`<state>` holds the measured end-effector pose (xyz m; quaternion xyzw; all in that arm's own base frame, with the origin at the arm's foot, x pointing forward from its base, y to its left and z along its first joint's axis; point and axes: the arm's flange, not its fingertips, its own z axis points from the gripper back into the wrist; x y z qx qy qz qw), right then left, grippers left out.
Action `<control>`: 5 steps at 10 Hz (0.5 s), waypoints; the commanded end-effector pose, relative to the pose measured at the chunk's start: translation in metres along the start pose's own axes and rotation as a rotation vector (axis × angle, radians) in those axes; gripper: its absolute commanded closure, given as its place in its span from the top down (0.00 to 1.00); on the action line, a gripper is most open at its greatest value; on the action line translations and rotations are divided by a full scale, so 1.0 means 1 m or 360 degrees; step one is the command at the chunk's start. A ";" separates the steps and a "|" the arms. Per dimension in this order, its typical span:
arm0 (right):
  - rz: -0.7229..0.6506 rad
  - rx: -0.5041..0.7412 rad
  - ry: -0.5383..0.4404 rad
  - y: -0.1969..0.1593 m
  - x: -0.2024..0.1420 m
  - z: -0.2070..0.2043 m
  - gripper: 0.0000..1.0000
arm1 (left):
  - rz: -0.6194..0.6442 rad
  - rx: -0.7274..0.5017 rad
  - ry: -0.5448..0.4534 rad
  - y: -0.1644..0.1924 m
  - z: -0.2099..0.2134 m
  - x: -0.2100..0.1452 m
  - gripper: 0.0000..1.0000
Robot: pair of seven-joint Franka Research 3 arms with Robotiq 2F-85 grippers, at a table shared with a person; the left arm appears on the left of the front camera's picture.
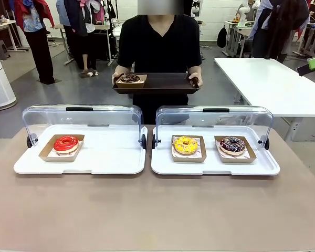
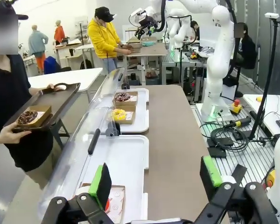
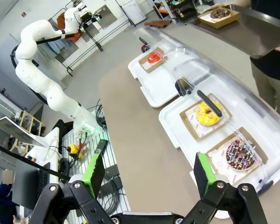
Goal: Provide the desired donut to the person.
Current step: Pick up and lift the Paper togo box containing the Donut pointed at by the person.
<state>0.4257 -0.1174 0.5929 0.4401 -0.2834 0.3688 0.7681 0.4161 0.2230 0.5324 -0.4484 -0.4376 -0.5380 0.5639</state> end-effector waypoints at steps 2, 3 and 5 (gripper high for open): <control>0.0005 0.0002 -0.0017 0.001 0.001 -0.001 1.00 | -0.0064 -0.0006 0.0030 -0.006 -0.006 0.017 1.00; 0.0005 0.0002 -0.0017 0.001 0.001 -0.001 1.00 | -0.0087 -0.0005 0.0059 -0.010 -0.011 0.021 1.00; 0.0005 0.0002 -0.0017 0.001 0.001 -0.001 1.00 | -0.0120 0.0012 0.0142 -0.011 -0.015 0.031 1.00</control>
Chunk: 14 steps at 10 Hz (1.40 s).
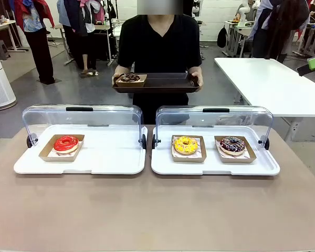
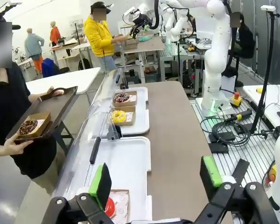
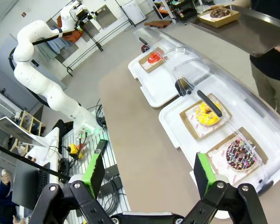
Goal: Provide the desired donut to the person.
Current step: Pick up and lift the Paper togo box containing the Donut pointed at by the person.
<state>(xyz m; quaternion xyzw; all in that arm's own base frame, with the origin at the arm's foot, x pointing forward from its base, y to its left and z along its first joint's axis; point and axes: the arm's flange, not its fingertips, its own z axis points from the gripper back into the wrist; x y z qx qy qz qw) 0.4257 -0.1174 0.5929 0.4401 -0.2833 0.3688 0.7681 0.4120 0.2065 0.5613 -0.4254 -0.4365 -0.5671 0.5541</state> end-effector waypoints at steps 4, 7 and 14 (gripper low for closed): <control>0.0005 0.0002 -0.0017 0.001 0.001 -0.001 1.00 | -0.0013 0.0005 0.0030 -0.001 -0.001 0.005 1.00; 0.0005 0.0002 -0.0017 0.001 0.001 -0.001 1.00 | -0.0013 0.0005 0.0030 -0.001 -0.001 0.005 1.00; 0.0005 0.0002 -0.0017 0.001 0.001 -0.001 1.00 | -0.0013 0.0005 0.0030 -0.001 -0.001 0.005 1.00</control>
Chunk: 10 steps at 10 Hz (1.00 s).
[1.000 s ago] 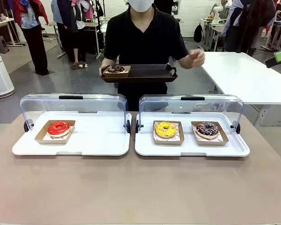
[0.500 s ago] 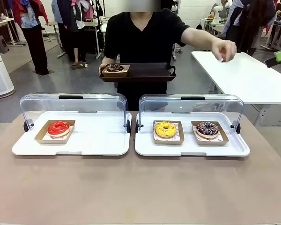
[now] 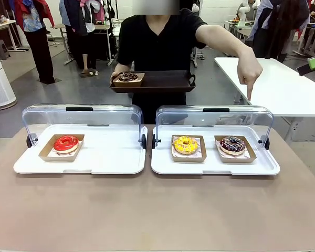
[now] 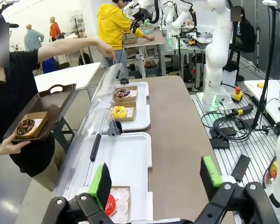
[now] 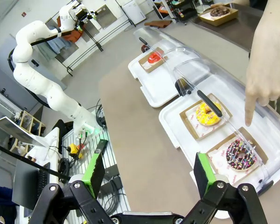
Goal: Provide the desired donut to the person.
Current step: Pick up and lift the Paper togo box containing the Donut pointed at by the person.
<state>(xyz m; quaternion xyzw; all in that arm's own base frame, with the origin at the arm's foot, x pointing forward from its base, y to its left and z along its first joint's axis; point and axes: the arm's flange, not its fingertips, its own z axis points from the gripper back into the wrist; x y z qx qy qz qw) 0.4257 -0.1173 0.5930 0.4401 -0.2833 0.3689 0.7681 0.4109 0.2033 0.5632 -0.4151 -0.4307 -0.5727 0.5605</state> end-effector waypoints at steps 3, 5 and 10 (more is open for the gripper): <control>0.0005 0.0002 -0.0017 0.001 0.001 -0.001 1.00 | -0.0009 -0.0003 -0.0015 0.000 0.001 0.002 1.00; 0.0005 0.0002 -0.0017 0.001 0.001 -0.001 1.00 | -0.0009 -0.0003 -0.0015 0.000 0.001 0.002 1.00; 0.0376 -0.0236 0.1178 0.050 0.053 -0.075 1.00 | -0.0009 -0.0003 -0.0015 0.000 0.001 0.002 1.00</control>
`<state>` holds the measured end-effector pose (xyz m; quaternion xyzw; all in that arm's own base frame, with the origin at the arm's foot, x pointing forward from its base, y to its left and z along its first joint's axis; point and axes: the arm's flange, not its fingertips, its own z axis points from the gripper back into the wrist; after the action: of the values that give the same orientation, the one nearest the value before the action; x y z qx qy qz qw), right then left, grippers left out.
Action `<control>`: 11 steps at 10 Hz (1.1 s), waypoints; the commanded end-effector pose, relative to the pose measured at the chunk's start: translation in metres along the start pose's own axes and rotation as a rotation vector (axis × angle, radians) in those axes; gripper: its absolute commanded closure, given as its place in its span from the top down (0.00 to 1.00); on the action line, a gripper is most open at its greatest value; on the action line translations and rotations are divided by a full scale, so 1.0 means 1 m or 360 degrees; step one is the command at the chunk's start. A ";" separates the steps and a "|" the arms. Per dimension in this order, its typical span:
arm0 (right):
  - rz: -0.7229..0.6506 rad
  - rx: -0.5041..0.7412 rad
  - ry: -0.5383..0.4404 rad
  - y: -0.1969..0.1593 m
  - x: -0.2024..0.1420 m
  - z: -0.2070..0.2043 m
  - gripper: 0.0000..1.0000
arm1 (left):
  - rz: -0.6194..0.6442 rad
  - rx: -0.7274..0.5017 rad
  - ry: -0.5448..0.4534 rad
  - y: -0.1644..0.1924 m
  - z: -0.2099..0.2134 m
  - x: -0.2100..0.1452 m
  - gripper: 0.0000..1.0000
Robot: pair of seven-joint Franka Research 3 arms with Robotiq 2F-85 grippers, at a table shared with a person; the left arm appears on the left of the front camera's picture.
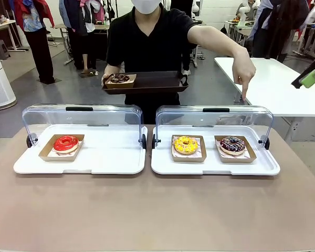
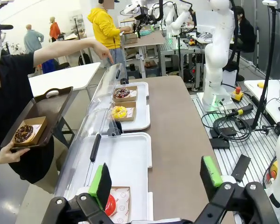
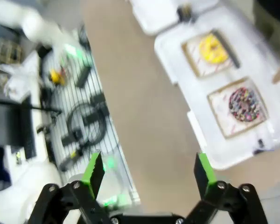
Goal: Provide the desired donut to the person.
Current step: Pick up and lift the Paper togo box containing the Donut pointed at by the person.
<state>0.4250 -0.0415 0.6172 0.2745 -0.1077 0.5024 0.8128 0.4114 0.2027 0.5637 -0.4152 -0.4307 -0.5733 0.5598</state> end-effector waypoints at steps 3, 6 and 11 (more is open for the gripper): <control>0.0565 -0.0362 0.0880 0.036 0.026 -0.077 1.00 | -0.0006 -0.0002 -0.0015 -0.001 0.002 0.002 1.00; 0.0775 -0.0415 0.0806 0.027 0.013 -0.126 1.00 | -0.0006 -0.0002 -0.0015 -0.001 0.002 0.002 1.00; 0.0734 -0.0403 0.0874 0.025 0.026 -0.129 1.00 | -0.0006 -0.0002 -0.0015 -0.001 0.002 0.002 1.00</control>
<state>0.4005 0.0548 0.5296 0.0095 -0.0188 0.7122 0.7016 0.4115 0.2028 0.5637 -0.4152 -0.4308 -0.5733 0.5598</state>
